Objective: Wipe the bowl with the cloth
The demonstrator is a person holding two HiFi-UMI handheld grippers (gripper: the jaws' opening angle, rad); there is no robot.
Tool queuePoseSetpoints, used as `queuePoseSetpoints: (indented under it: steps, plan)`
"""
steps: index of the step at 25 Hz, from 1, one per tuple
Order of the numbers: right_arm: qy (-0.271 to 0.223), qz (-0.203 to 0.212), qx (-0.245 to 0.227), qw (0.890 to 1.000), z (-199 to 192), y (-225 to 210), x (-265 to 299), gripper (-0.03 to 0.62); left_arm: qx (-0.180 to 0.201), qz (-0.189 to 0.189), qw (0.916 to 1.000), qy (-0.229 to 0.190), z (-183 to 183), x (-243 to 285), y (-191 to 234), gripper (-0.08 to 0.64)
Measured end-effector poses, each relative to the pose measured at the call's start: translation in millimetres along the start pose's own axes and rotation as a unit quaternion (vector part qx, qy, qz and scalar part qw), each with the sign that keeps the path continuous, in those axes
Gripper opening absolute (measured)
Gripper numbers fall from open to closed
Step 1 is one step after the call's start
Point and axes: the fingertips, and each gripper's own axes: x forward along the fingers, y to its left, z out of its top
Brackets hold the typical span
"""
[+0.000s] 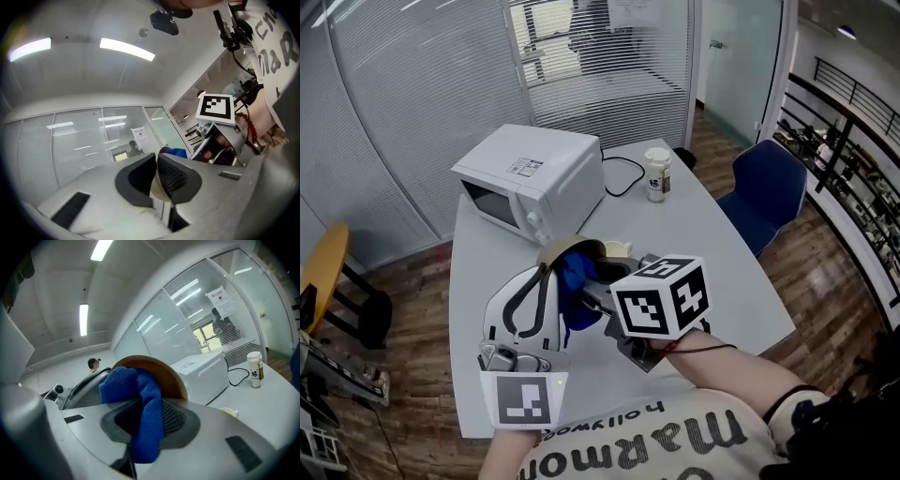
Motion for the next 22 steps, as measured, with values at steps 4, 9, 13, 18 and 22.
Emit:
queuePoseSetpoints:
  steps: [4,9,13,18,22]
  plan:
    - [-0.007,-0.012,0.012,1.0,2.0,-9.6,-2.0,0.098,0.006,0.012,0.9999,0.003,-2.1,-1.8,8.1,0.017]
    - [-0.01,-0.022,0.022,0.999,3.2,-19.4,-3.6,0.098,0.003,0.026,0.9995,0.015,-12.9,-2.6,22.5,0.017]
    - [-0.004,-0.025,0.03,0.999,-0.9,-23.0,-3.9,0.098,-0.003,0.031,0.999,0.032,-28.5,-0.8,29.1,0.015]
    - [-0.011,-0.003,0.035,0.999,2.2,-22.2,-10.8,0.098,-0.022,0.026,0.9978,0.057,-56.5,2.6,35.6,0.006]
    - [-0.057,0.028,-0.012,0.998,40.8,-18.1,-29.1,0.098,-0.007,-0.01,0.9981,0.061,-63.6,-0.1,24.6,0.005]
